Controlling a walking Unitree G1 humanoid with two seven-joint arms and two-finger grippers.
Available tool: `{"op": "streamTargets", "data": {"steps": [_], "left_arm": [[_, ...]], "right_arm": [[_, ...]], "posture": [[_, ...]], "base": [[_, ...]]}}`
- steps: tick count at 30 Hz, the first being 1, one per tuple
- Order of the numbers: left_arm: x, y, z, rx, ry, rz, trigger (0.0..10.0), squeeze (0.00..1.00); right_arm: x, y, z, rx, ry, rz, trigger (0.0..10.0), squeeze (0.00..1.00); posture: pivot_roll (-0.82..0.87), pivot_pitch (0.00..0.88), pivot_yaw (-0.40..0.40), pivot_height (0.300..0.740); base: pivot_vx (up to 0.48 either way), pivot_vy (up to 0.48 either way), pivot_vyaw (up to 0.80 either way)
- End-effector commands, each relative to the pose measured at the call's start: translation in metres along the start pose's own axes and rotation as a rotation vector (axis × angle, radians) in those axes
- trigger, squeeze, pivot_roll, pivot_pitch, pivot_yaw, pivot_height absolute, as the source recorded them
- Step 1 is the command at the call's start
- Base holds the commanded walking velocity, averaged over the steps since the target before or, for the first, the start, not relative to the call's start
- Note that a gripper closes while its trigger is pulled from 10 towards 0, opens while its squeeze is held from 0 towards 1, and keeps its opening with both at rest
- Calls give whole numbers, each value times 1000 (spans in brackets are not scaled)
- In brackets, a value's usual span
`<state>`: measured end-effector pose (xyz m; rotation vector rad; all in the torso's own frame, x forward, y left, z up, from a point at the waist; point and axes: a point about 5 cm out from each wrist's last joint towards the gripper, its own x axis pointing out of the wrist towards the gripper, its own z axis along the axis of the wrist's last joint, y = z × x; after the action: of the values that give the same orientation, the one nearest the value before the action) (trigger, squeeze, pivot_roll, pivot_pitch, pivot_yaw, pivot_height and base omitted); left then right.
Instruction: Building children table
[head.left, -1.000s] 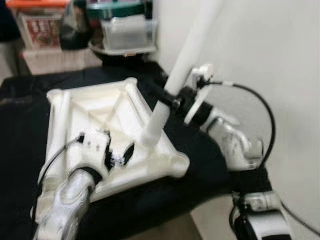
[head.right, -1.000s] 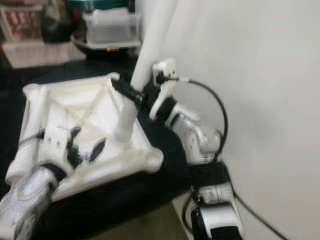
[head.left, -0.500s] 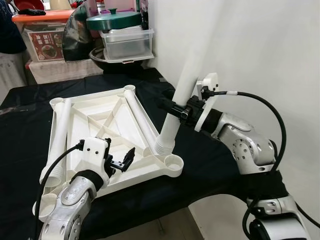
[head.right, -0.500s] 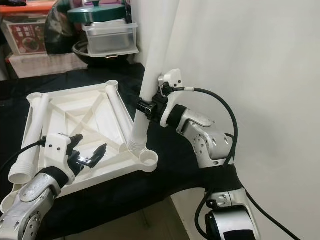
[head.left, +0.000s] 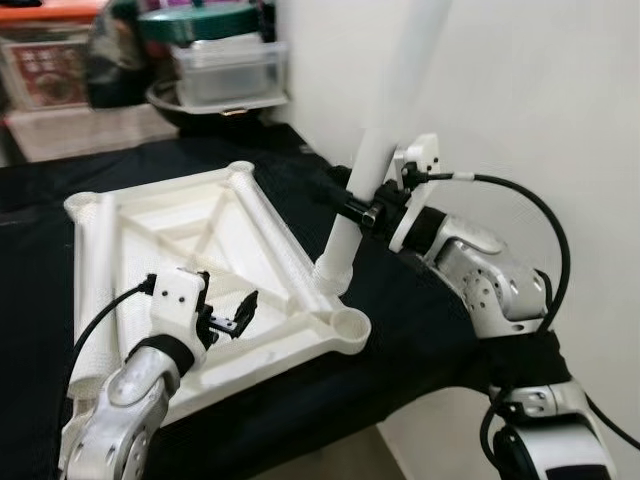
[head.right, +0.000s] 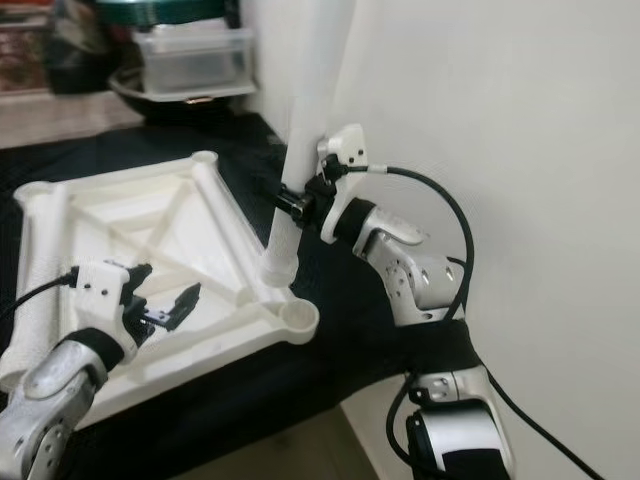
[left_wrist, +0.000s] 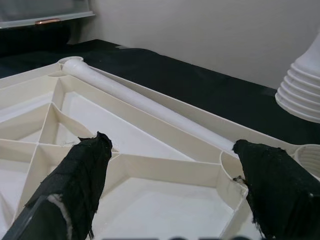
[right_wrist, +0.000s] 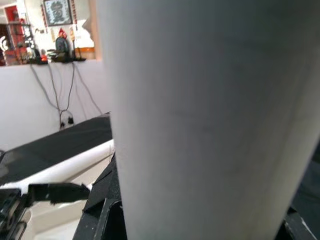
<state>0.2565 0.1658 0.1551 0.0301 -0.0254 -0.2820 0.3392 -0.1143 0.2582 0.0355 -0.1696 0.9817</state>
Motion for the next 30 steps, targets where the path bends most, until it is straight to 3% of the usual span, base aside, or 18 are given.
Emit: {"op": "streamTargets", "data": {"steps": [1,12,20,25,30], "left_arm": [[-1,2,-4,16,14,0,10000,0],[2,-5,-8,39,27,-24,10000,0],[2,-4,-8,48,28,-21,10000,0],[0,-3,-10,46,27,-6,10000,0],[-2,-1,-11,49,30,2,10000,0]], "right_arm": [[0,5,-3,-26,25,46,10000,0],[-14,7,-12,-88,108,185,10000,0],[-13,9,-16,-99,105,211,10000,0],[-9,21,-26,-113,98,278,10000,0],[-12,24,-31,-129,114,304,10000,0]], "posture": [[-4,0,-34,740],[-9,0,-29,740],[-7,0,-34,740],[4,0,-46,740],[3,0,-46,740]], "base": [[0,0,-513],[0,0,-202],[0,0,0],[0,0,0],[0,0,0]]}}
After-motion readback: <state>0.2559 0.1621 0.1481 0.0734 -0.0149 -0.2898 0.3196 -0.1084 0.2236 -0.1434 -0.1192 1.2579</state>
